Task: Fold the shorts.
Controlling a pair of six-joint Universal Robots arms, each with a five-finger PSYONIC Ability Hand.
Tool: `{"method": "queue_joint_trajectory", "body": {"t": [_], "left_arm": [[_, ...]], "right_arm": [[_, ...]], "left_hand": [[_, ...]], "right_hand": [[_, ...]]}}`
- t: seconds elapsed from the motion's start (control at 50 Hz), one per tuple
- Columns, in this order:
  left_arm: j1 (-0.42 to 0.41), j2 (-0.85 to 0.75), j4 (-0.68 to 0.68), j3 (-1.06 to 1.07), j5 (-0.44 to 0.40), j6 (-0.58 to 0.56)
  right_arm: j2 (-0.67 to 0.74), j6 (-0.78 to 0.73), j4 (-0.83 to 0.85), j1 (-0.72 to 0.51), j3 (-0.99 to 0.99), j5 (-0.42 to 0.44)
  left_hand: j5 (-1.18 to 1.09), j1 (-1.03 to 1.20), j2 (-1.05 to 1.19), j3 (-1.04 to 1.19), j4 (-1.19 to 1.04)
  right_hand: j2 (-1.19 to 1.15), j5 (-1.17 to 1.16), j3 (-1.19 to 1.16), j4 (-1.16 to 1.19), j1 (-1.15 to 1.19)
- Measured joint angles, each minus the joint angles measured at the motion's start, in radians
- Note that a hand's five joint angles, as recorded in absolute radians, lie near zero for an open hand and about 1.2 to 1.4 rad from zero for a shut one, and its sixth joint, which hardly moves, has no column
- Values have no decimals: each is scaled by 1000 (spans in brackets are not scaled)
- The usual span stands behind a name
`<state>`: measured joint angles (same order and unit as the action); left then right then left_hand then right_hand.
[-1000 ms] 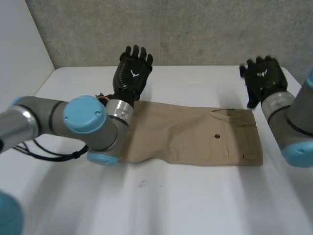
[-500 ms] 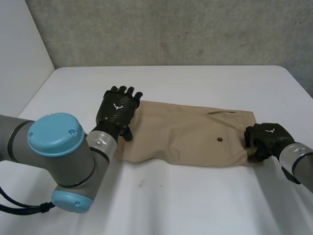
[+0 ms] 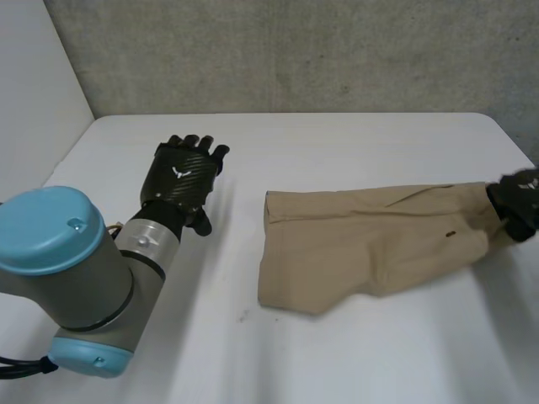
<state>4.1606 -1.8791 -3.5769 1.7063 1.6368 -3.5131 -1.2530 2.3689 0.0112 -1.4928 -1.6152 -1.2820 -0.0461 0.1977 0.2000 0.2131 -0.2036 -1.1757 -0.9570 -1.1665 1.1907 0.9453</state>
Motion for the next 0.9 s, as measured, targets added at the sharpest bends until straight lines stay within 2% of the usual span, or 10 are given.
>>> {"method": "queue_joint_trajectory", "body": {"t": [0.16, 0.22, 0.3, 0.38, 0.4, 0.44, 0.48, 0.6, 0.74, 0.9], "left_arm": [[3, 20, 1, 7, 1, 10], [3, 25, 1, 2, 2, 28], [3, 32, 1, -5, 1, 49], [9, 42, 2, -14, 2, 71], [11, 43, 2, -16, 2, 72], [17, 47, 3, -23, 2, 76], [23, 48, 5, -30, 1, 78], [33, 43, 12, -73, 1, 85], [2, -18, 43, -167, 1, 166], [-106, -206, 201, -335, 2, 299]], "right_arm": [[10, -18, -14, -326, 149, 4], [67, -16, 6, -507, 189, 24], [143, -11, 26, -662, 207, 57], [237, -2, 34, -776, 207, 105], [245, 2, 34, -782, 207, 109], [255, 22, 35, -793, 207, 119], [247, 57, 37, -791, 207, 122], [147, 307, 44, -704, 213, 100], [63, 626, 54, -564, 221, 56], [183, 645, -4, -529, 284, 5]], "left_hand": [[0, 0, 0, 0, 0], [0, 0, 0, 0, 0], [0, 0, 0, 0, 0], [0, 0, 0, 0, 0], [0, 0, 0, 0, 0], [0, 0, 0, 0, 0], [0, 0, 0, 0, 0], [0, 0, 0, 0, 0], [0, 0, 0, 0, 0], [0, 0, 0, 0, 0]], "right_hand": [[0, -11, -24, 0, 9], [0, -11, -30, 0, 9], [18, -5, -4, -25, 4], [691, 624, 659, -685, -533], [691, 624, 659, -685, -533], [912, 860, 902, -929, -718], [950, 883, 946, -957, -740], [957, 887, 952, -957, -742], [957, 887, 952, -957, -742], [957, 887, 952, -957, -742]]}}
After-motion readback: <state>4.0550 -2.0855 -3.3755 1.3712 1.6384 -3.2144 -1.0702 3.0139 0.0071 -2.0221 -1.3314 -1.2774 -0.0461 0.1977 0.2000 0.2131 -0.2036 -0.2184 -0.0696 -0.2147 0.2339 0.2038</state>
